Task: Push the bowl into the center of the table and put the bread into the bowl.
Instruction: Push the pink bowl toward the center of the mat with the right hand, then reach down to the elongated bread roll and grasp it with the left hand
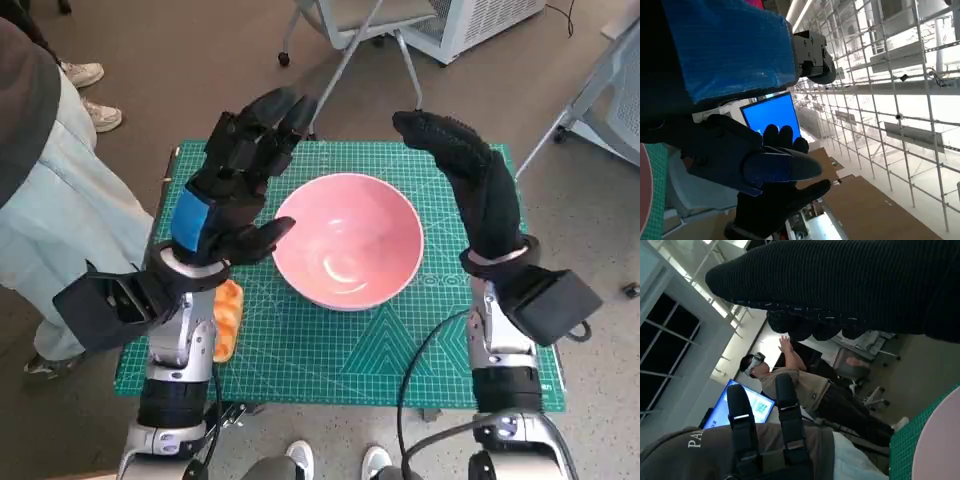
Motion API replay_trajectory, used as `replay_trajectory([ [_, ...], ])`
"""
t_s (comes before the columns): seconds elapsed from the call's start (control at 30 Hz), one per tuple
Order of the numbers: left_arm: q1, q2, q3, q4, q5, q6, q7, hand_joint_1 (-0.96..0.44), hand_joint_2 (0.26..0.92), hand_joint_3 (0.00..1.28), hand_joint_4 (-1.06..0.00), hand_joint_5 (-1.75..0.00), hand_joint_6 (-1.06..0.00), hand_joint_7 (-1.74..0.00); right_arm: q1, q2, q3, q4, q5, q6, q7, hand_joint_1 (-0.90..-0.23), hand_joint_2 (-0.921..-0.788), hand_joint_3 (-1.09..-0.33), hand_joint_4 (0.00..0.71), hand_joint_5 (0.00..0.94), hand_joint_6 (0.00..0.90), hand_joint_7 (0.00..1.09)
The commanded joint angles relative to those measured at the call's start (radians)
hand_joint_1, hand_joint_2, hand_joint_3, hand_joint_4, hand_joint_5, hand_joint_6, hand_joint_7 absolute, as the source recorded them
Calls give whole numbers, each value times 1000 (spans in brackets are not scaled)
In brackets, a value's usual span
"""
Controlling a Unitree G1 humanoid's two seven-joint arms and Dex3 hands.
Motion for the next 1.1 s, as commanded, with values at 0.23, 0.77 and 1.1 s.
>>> replay_trajectory([
  [0.23,74,59,7,-94,59,-7,20,-560,921,318,-189,-9,1,-596,47,11,11,-38,9,37,-8,-752,-921,-779,174,2,79,482],
  [0.77,279,366,142,-249,175,1,-5,-571,902,139,-185,-4,1,-526,70,14,8,-72,13,37,-16,-699,-921,-796,170,1,61,507],
  [1.1,344,509,203,-210,147,-41,-105,-434,861,50,-198,-7,-30,-607,66,24,3,-68,20,35,-25,-691,-921,-805,165,2,34,553],
])
